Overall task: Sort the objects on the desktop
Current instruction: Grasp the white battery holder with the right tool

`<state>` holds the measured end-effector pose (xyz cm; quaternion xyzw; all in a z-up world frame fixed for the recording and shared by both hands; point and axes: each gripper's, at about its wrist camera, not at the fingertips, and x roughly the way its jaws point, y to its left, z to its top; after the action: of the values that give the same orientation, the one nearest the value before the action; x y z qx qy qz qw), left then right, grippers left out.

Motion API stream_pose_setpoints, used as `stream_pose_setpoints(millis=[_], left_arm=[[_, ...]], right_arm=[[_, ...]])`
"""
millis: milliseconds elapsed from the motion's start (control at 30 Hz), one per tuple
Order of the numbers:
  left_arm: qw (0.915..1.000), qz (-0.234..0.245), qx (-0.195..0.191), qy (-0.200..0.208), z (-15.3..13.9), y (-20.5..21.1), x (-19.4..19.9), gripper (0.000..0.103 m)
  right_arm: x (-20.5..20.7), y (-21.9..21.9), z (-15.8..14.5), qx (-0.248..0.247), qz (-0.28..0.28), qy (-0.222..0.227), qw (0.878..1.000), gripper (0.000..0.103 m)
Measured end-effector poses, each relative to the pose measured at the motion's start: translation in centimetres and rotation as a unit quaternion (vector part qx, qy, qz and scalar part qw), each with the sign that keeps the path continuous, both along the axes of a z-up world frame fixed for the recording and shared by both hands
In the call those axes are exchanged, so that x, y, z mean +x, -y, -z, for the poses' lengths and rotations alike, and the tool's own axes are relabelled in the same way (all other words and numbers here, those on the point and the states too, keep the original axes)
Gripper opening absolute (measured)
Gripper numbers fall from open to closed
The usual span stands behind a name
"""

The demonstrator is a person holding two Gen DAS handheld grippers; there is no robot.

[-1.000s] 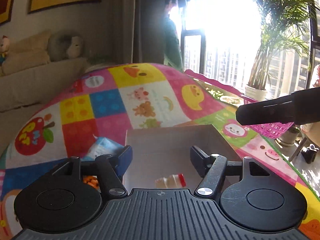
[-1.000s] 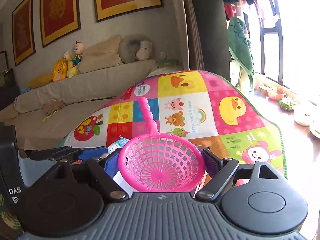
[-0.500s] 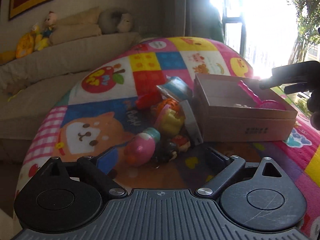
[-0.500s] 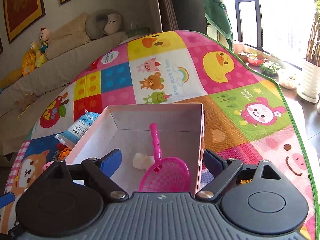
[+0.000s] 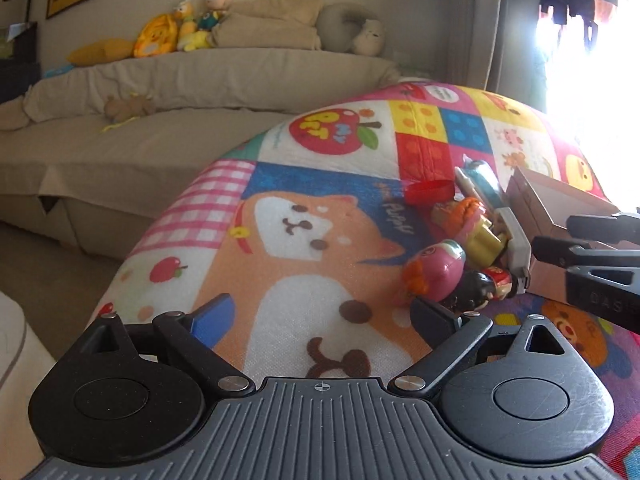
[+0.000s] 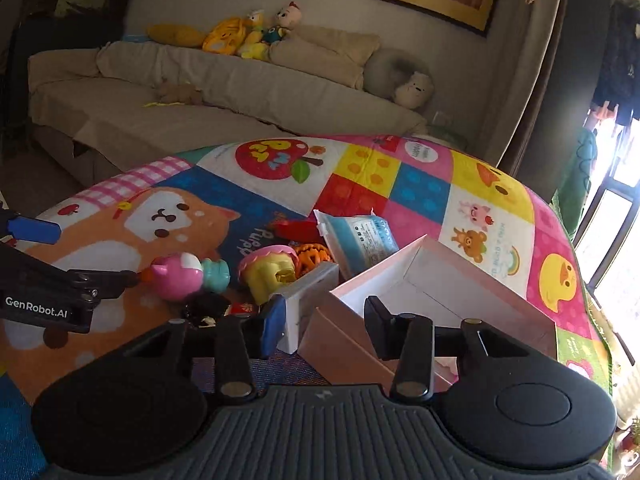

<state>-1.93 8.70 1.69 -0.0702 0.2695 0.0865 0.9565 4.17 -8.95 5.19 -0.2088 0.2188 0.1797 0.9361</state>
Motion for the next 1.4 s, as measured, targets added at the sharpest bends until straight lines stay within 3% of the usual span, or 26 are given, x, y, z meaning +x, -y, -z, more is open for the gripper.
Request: stream_pose_setpoints(millis=[167,300,367,533,667,800,967,1133,1400], left_arm=[[0.9999,0.009,-0.003,0.013,-0.1,0.2,-0.3,0.100],[0.9997,0.006,-0.017,0.015,-0.1,-0.2,-0.4,0.100],[0.9996,0.005,-0.021,0.018,-0.1,-0.3,-0.5,0.100],[0.9996,0.008,-0.020,0.017,-0.2,-0.2,-0.4,0.101],[0.9997,0.009,-0.017,0.013,-0.1,-0.1,-0.3,0.101],[0.9998,0.010,-0.009,0.013,-0.1,0.2,-0.3,0.101],[0.9998,0.010,-0.010,0.011,0.0,0.2,-0.2,0.102],[0.9998,0.010,-0.013,0.012,0.0,0.0,-0.2,0.102],[0.9997,0.018,-0.005,0.015,-0.1,0.3,-0.4,0.102]], right_arm=[[1.4,-3.3,0.7,-0.016,0.015,0.018,1.000,0.039],[2.3,-4.5,2.0,-0.026,0.017,0.000,1.000,0.034],[2.2,-3.9,2.1,-0.031,0.023,0.008,0.999,0.031],[2.0,0.4,1.8,-0.016,0.061,-0.021,0.998,0.030],[2.2,3.6,2.0,0.028,0.071,-0.061,0.995,0.034],[2.9,3.8,1.7,0.082,0.063,-0.088,0.991,0.034],[4.7,1.3,2.4,0.057,0.061,-0.074,0.994,0.044],[4.5,0.7,3.1,0.035,0.030,-0.106,0.993,0.037],[-2.8,6.4,2.2,0.037,-0.069,-0.161,0.984,0.036]])
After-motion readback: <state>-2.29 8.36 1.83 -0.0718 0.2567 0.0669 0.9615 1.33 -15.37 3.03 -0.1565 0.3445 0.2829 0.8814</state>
